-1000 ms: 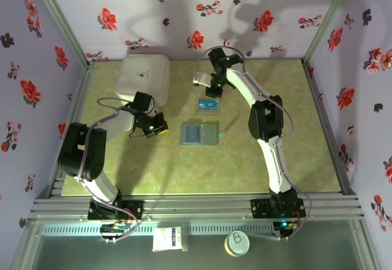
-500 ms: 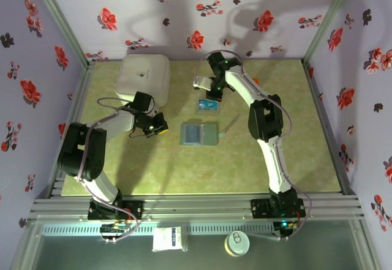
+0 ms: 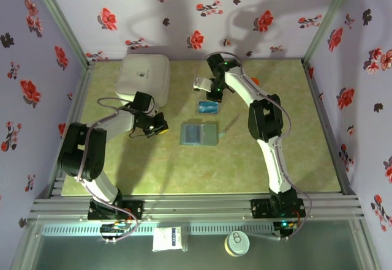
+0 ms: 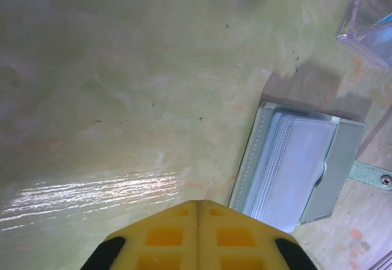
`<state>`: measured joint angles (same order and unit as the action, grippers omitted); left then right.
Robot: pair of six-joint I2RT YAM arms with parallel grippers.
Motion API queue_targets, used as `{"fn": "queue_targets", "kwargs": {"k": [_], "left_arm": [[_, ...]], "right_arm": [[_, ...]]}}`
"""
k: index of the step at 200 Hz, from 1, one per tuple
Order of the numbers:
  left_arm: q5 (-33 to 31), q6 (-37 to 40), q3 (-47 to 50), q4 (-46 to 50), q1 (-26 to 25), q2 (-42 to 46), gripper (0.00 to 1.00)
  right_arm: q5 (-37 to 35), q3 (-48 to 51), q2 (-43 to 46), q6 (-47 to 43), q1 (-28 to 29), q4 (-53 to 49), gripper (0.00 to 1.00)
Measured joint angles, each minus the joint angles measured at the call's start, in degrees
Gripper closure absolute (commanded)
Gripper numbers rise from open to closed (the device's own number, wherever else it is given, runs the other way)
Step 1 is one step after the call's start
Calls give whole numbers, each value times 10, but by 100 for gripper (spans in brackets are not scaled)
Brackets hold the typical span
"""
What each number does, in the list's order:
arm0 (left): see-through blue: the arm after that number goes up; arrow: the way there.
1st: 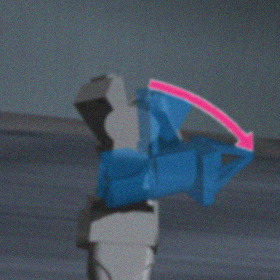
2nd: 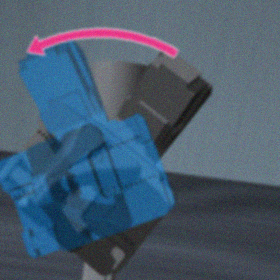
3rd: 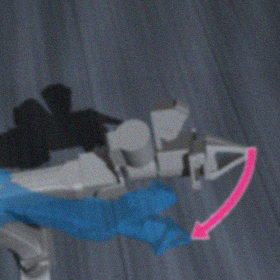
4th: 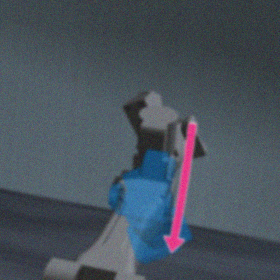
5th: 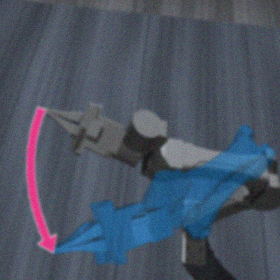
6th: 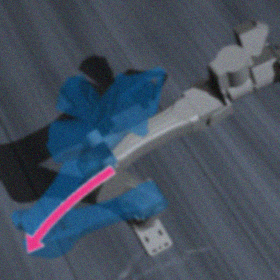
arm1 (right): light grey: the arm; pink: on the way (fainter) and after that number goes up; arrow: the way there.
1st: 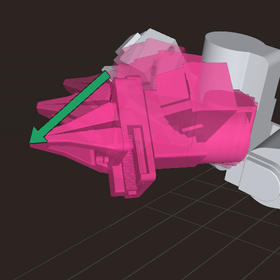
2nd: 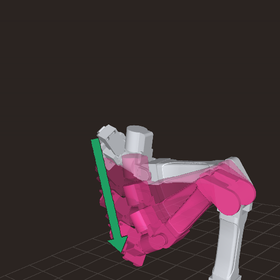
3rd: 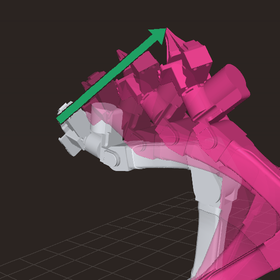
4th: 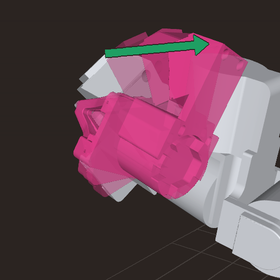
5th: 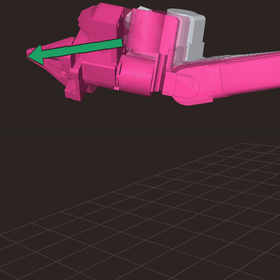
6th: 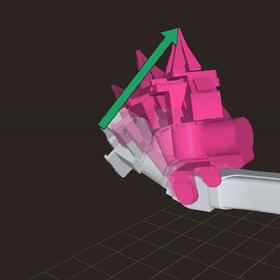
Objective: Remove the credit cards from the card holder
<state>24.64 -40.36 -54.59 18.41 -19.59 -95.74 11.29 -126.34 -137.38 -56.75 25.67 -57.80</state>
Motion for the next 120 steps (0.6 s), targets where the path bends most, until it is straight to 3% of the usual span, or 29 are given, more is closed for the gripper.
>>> {"fn": "queue_targets", "kwargs": {"k": [80, 120], "left_arm": [[4, -2, 0, -6, -3, 0, 97], [7, -6, -1, -18, -14, -2, 97]], "right_arm": [[-27, 69, 52, 52, 3, 69, 81], [-50, 156, 133, 199, 11, 143, 71]]}}
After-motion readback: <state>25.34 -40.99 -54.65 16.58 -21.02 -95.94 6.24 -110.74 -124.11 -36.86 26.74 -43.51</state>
